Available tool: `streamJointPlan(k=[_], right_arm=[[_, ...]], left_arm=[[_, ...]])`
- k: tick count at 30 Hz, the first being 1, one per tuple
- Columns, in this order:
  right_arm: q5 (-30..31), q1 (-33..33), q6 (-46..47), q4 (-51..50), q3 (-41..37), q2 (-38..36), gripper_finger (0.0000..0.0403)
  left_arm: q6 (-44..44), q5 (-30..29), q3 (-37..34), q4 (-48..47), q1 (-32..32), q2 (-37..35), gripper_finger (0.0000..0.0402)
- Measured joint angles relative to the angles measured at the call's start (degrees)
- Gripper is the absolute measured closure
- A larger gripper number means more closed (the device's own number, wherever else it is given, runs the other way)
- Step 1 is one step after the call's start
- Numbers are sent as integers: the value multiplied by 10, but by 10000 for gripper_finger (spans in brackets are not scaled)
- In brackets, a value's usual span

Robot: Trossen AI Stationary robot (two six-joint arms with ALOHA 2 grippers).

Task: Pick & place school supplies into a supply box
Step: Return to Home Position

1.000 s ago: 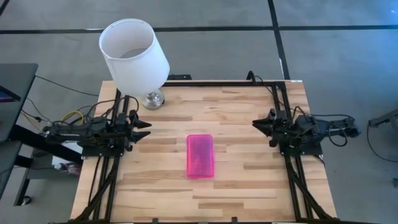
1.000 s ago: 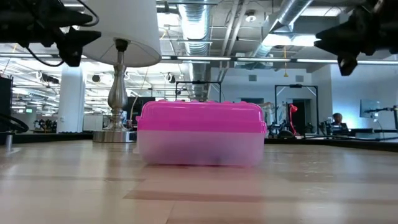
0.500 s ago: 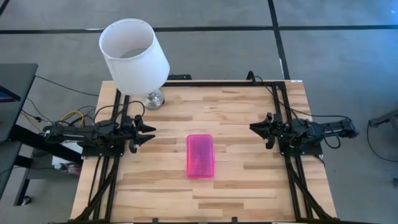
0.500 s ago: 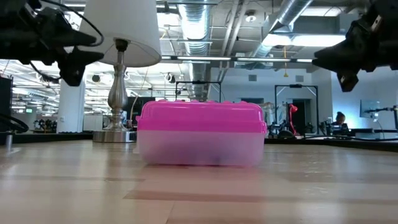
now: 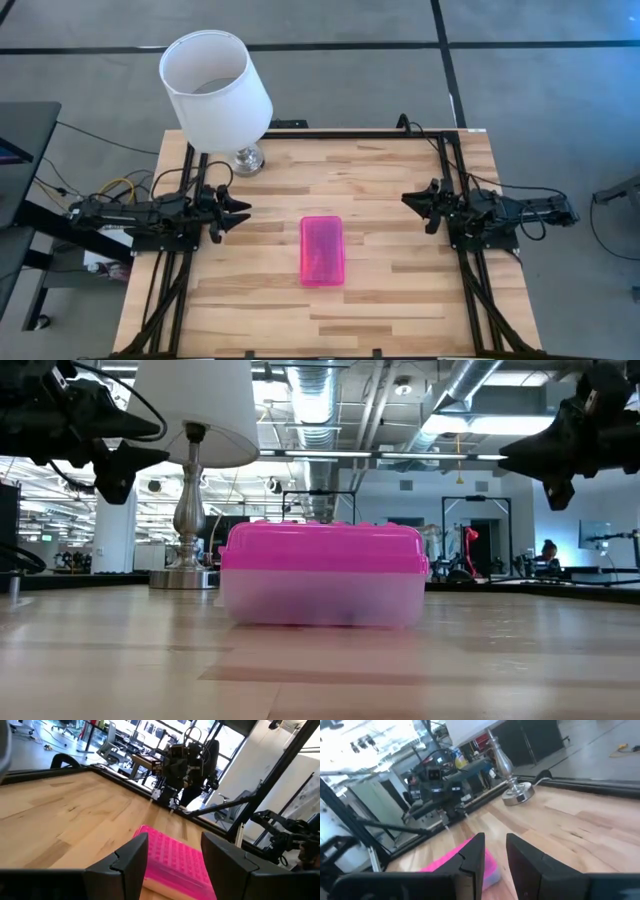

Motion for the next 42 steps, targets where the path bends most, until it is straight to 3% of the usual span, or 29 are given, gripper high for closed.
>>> streamJointPlan(k=[2,5,9,12,42], right_arm=[[0,0,-32,0,0,1,328],[-5,0,-103,-10,1,1,328],[-83,0,-216,-17,2,2,328],[-97,0,-238,-18,2,2,328],[-95,-1,-240,-19,2,2,328]], left_arm=[[14,0,0,-2,0,0,223],[110,21,0,-6,0,0,223],[212,55,0,-12,0,0,223],[247,57,0,-13,0,1,223],[244,56,0,-14,0,1,223]])
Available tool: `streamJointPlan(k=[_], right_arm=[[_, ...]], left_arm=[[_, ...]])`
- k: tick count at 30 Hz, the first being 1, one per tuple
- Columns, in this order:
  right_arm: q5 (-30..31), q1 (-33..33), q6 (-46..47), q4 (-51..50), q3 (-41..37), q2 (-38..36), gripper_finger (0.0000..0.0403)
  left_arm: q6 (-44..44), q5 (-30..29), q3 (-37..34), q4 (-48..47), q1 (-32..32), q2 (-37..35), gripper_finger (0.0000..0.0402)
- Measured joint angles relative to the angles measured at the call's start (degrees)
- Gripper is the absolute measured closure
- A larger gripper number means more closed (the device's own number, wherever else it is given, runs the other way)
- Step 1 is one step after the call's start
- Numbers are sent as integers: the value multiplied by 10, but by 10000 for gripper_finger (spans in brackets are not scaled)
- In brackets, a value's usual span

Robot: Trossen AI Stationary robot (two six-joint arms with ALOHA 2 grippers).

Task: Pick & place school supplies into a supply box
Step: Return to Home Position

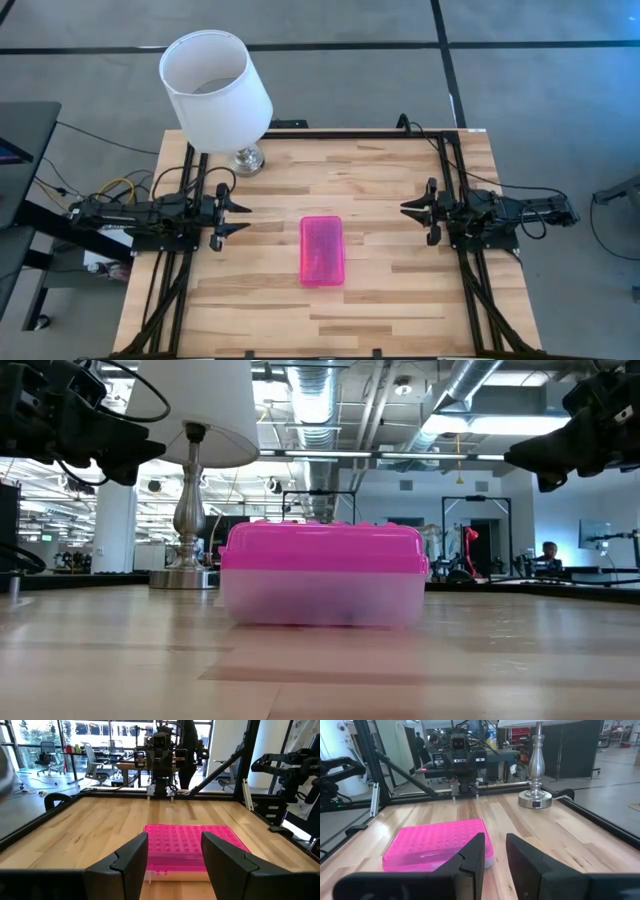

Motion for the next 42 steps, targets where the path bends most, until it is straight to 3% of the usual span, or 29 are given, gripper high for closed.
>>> streamJointPlan(k=[42], right_arm=[[1,0,0,0,0,0,328]], left_arm=[[-3,-1,0,0,0,0,223]])
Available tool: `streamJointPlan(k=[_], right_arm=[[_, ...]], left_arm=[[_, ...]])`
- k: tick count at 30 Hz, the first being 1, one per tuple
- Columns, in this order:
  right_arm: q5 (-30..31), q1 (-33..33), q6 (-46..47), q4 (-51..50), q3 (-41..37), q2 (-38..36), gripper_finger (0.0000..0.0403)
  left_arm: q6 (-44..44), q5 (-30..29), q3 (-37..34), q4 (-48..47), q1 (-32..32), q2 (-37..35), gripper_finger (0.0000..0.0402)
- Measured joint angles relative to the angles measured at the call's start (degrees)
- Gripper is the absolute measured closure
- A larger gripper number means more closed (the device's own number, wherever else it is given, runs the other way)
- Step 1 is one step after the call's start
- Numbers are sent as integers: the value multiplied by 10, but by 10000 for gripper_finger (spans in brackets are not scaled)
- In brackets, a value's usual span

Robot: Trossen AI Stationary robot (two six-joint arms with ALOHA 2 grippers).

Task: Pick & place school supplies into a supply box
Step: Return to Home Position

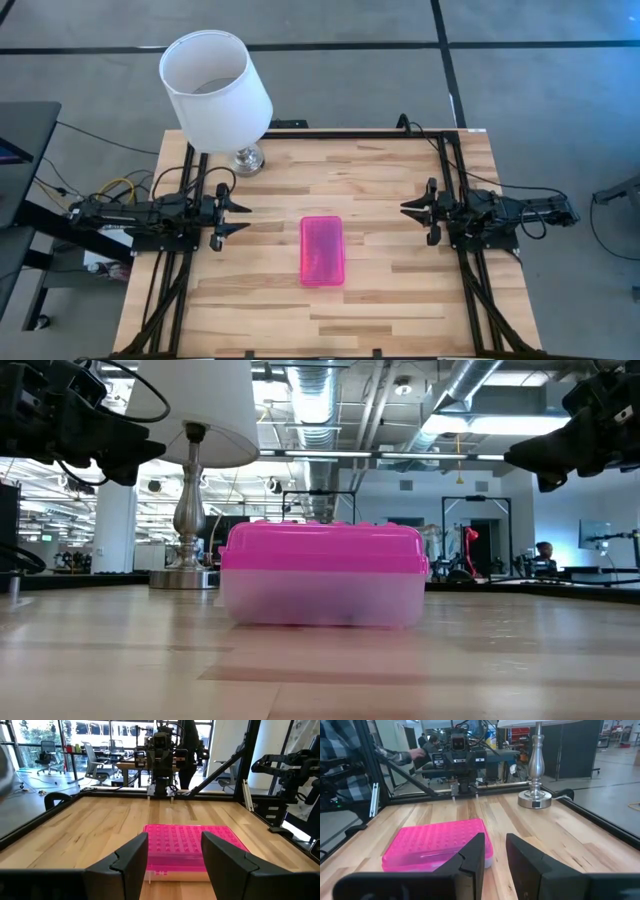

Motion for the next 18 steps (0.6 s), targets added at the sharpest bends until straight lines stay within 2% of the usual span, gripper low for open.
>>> streamJointPlan(k=[18], right_arm=[[0,0,0,0,0,0,328]], left_arm=[[-3,0,0,0,0,0,223]])
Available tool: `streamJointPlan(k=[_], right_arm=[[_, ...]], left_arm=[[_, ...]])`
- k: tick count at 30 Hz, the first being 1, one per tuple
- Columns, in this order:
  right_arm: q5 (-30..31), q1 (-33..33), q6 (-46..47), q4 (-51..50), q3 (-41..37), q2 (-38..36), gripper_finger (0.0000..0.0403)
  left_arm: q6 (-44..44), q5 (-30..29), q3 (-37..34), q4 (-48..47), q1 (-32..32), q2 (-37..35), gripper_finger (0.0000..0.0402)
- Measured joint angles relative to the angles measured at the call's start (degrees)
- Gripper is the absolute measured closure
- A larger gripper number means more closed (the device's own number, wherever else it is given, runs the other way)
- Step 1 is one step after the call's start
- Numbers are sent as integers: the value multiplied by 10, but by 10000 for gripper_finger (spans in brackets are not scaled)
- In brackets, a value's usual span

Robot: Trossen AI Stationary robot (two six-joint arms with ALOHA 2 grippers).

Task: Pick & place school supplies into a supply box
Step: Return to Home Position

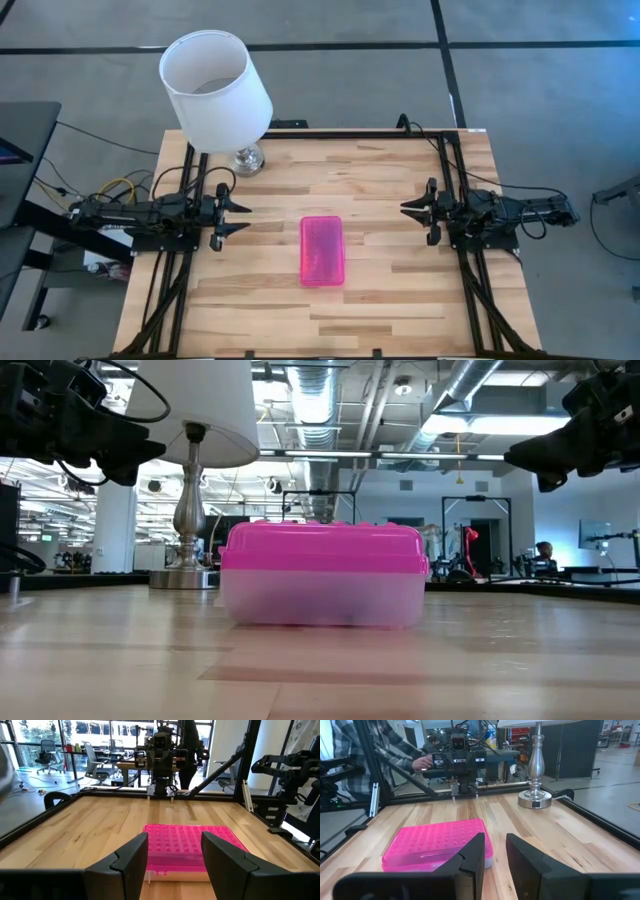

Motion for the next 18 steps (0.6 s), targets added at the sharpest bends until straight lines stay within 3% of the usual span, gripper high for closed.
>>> streamJointPlan(k=[18], right_arm=[[0,0,0,0,0,0,328]], left_arm=[[-1,0,0,0,0,0,223]])
